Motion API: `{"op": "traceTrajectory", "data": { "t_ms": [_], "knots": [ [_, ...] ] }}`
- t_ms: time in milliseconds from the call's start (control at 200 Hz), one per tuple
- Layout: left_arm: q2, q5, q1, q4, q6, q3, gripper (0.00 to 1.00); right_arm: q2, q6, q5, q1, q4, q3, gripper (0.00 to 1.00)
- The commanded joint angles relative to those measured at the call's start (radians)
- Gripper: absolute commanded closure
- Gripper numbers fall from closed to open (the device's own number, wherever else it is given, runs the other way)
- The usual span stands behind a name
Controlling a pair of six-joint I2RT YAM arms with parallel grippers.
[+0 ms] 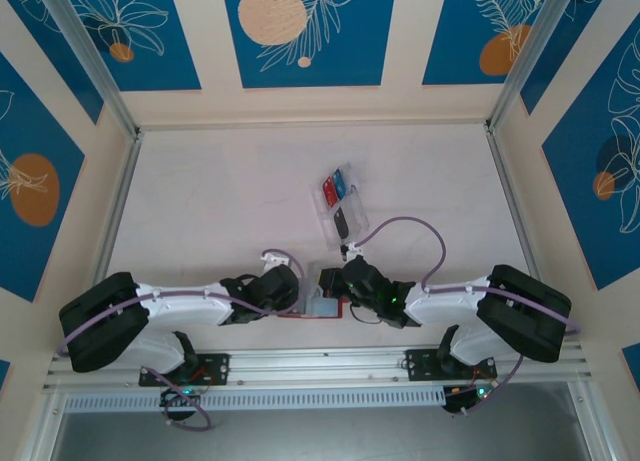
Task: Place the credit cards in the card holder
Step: Insert the credit card into the card slot.
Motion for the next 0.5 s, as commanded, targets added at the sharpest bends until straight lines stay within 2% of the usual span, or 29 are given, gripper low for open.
{"op": "traceTrajectory", "data": {
  "t_ms": [0,495],
  "knots": [
    [0.037,0.064,-0.009,-0.029,-0.01,-0.036,0.59,-0.008,0.008,0.025,-0.009,0.036,-0.003,1.0],
    [0.037,0.066,-0.009,-0.028,-0.011,-0.037,0.59,0.09,0.016,-0.009,-0.022,0.101,0.016,1.0]
  ]
}}
